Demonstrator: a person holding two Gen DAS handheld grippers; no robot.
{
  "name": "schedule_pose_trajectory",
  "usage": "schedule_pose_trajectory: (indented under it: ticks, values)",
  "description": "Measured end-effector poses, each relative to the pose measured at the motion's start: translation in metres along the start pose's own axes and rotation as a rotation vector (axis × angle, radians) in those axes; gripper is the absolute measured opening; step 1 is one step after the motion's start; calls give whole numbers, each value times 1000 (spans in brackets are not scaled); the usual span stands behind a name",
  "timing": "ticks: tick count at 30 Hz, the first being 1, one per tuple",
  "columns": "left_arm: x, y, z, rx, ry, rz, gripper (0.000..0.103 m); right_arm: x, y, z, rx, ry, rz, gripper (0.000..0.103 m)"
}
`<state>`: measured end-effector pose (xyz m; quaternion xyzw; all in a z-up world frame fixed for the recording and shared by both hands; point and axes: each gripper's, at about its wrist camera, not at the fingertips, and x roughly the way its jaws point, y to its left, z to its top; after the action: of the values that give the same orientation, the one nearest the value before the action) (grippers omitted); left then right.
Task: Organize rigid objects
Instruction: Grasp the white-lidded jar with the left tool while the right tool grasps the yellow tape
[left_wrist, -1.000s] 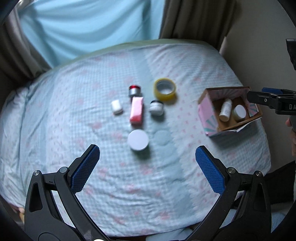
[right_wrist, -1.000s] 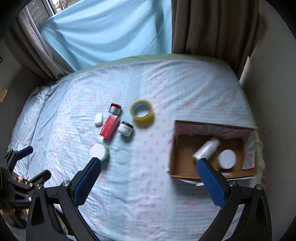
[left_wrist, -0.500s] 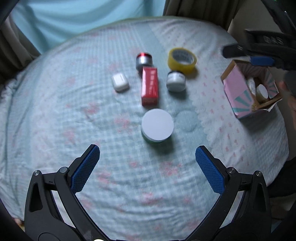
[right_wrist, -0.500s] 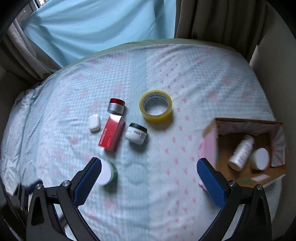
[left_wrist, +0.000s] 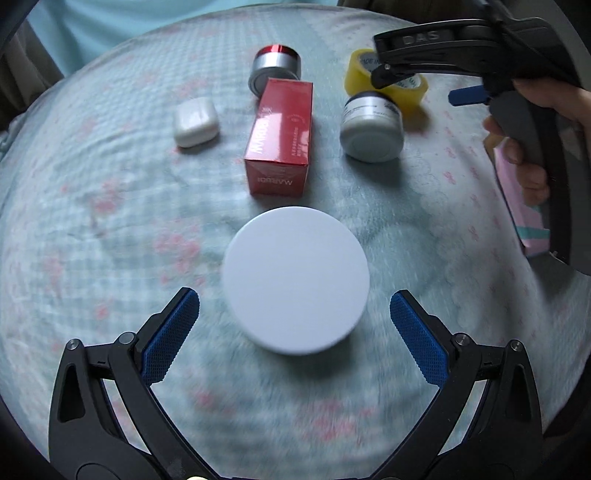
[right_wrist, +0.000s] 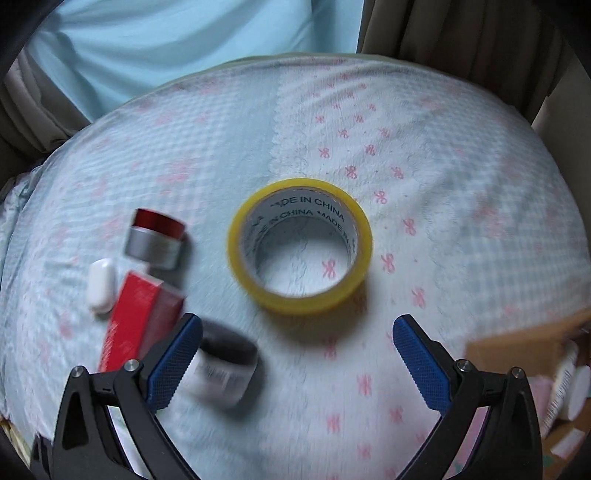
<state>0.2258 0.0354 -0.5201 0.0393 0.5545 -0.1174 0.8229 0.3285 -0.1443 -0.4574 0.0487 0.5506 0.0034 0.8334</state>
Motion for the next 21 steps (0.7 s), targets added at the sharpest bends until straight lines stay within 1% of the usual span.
schedule_pose_trajectory:
  ticks: [3, 7, 8, 12, 13, 15, 17, 18, 19, 21]
  values:
    - [10, -3, 1, -15, -13, 14, 99, 19, -2, 7, 0, -2, -10, 103]
    - [16, -10, 2, -15, -42, 42, 95, 33, -2, 15, -1, -29, -15, 103]
    - [16, -12, 2, -13, -51, 49, 91, 36, -1, 16, -5, -35, -13, 103]
    - [19, -17, 0, -6, -68, 88, 83, 45, 4, 21, -41, -59, -43, 103]
    - [19, -16, 0, -8, -72, 94, 80, 45, 4, 23, -45, -69, -44, 103]
    - [20, -14, 2, -13, -65, 90, 79, 46, 3, 26, -50, -84, -51, 103]
    - [21, -11, 3, -17, -68, 105, 78, 47, 2, 31, -53, -88, -43, 101]
    - [21, -8, 4, -24, -69, 98, 72, 48, 3, 33, -57, -81, -28, 97]
    - [23, -6, 7, -30, -63, 77, 69, 49, 4, 35, -62, -77, -34, 97]
    - [23, -6, 7, -27, -69, 82, 69, 48, 4, 35, -70, -75, -36, 97]
